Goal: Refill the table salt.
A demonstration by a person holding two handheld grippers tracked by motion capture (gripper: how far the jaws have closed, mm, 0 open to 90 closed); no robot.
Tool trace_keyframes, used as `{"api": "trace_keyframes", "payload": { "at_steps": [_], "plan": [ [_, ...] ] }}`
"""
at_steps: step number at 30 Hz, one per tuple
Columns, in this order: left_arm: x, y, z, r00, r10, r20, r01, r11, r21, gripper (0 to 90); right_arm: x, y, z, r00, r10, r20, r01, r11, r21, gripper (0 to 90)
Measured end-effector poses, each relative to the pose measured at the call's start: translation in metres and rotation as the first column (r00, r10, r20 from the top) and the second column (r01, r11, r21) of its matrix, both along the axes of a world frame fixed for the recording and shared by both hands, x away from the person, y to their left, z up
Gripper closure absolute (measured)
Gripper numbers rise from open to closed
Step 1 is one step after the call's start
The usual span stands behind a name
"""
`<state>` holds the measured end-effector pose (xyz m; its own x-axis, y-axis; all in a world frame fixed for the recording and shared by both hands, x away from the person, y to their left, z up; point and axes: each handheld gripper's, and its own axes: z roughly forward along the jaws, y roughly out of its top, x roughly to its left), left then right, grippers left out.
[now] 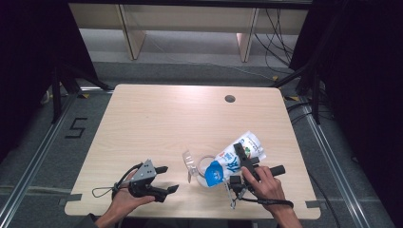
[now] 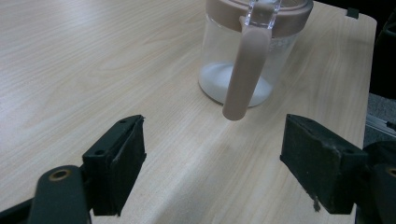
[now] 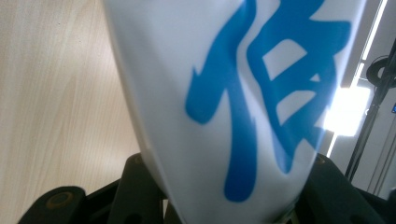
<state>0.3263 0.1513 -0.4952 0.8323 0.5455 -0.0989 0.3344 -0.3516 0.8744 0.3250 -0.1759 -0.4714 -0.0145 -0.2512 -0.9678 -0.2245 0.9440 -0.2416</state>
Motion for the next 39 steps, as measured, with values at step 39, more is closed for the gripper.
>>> {"api": "trace_keyframes", "payload": {
  "at_steps": [39],
  "plan": [
    [0.0003,0.0006,0.0004,1.0,-0.003,0.002,0.003,1.0,0.006,21.1,-0.0012,0.0006,0.0018,1.0,0.006,0.006,-0.006,1.0,-0.007,62.9]
  ]
}}
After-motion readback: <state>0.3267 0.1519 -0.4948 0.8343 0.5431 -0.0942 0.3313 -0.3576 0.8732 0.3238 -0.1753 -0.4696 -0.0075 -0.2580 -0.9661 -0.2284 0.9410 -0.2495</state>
